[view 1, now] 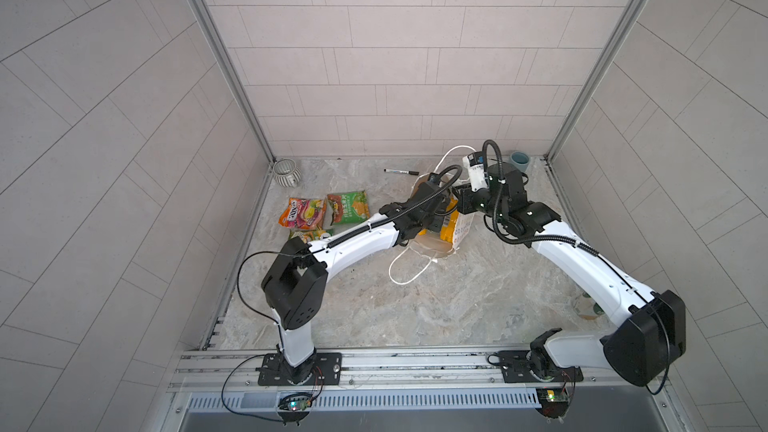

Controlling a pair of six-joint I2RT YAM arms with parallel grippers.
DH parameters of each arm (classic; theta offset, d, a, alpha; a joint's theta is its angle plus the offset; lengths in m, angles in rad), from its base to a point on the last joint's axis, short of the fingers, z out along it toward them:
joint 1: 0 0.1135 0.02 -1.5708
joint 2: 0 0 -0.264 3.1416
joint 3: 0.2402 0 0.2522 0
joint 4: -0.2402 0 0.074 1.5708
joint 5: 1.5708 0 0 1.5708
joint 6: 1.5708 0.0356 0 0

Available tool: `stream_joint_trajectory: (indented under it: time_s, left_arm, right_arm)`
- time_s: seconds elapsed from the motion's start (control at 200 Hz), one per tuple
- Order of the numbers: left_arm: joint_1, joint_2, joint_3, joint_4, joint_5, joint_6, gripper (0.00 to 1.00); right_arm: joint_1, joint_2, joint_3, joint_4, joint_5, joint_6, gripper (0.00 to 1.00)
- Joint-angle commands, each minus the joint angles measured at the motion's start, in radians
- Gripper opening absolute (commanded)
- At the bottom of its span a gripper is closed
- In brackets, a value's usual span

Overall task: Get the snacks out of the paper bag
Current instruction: 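Grasp the green-blue pack and lift it out of the bag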

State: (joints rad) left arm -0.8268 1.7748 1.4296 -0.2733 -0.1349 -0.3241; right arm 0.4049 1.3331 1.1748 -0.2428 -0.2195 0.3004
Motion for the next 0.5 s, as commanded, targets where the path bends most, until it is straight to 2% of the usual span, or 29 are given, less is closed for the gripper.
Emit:
stream_joint_trajectory:
  time_s: [0.0, 0.495]
  left_arm:
    - [0.001, -0.09, -0.019, 0.026, 0.006, 0.006, 0.0]
    - [0.001, -0.226, 0.011, -0.108, 0.084, 0.065, 0.0]
  right_arm:
    - [0.003, -0.016, -0.013, -0.009, -0.009, 0.016, 0.0]
    - [-0.003, -0.028, -0.012, -0.007, -0.004, 0.017, 0.0]
